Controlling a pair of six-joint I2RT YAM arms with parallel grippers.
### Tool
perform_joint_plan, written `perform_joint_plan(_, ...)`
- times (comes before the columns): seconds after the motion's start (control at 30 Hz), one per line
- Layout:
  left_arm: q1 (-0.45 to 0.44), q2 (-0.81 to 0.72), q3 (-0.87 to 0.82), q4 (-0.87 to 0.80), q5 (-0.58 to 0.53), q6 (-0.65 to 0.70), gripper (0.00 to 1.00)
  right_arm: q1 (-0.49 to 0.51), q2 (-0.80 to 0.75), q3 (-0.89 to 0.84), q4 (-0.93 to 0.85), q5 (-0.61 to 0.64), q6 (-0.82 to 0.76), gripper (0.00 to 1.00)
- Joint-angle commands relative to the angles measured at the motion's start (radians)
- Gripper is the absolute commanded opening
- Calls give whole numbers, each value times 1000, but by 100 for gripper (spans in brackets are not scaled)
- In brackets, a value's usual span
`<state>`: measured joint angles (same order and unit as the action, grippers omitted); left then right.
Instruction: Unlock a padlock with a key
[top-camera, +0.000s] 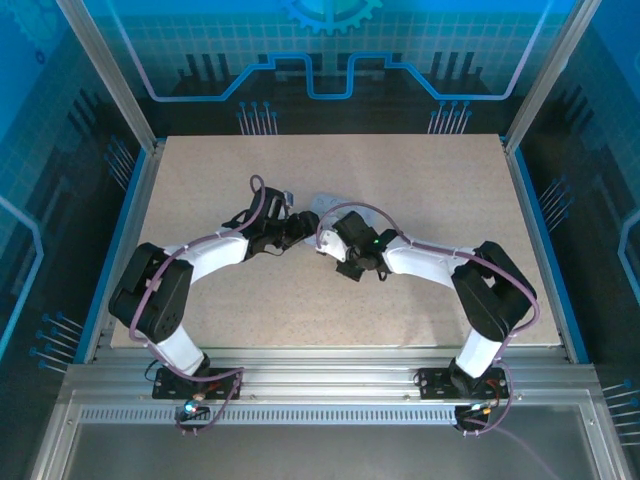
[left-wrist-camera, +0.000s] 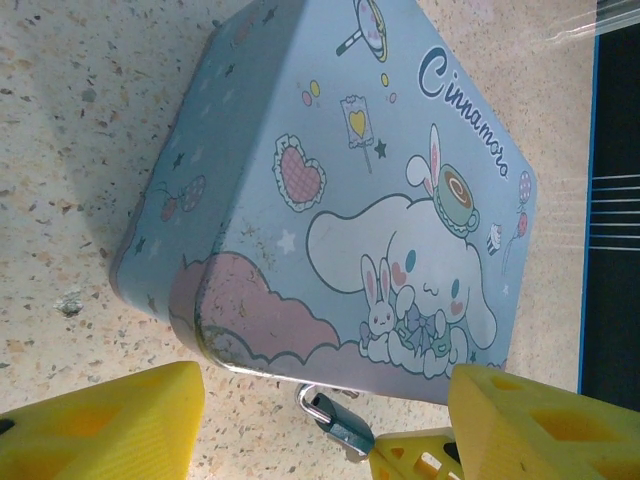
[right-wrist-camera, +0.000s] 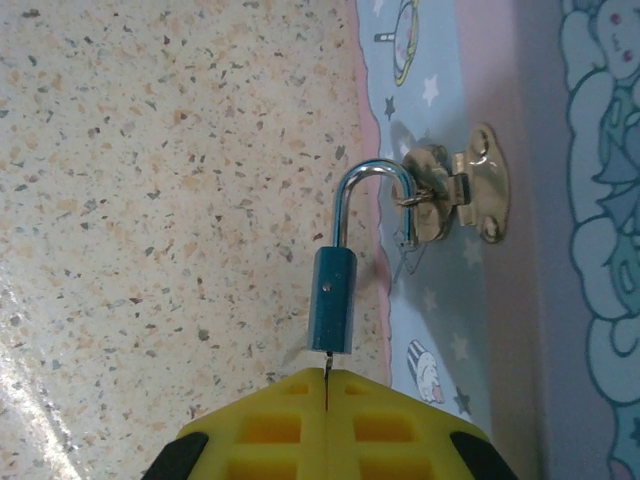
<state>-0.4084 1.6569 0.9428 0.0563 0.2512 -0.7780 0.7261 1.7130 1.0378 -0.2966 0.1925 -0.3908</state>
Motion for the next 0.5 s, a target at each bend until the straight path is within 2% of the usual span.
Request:
perform_joint_plan(0.0, 10, -49, -32, -5, 7, 14, 67, 12, -9, 4, 40, 16, -30, 0)
perform_joint_plan(0.47, 10, -122, -122, 10, 5, -2, 67, 12, 39, 44, 102, -35, -155, 0)
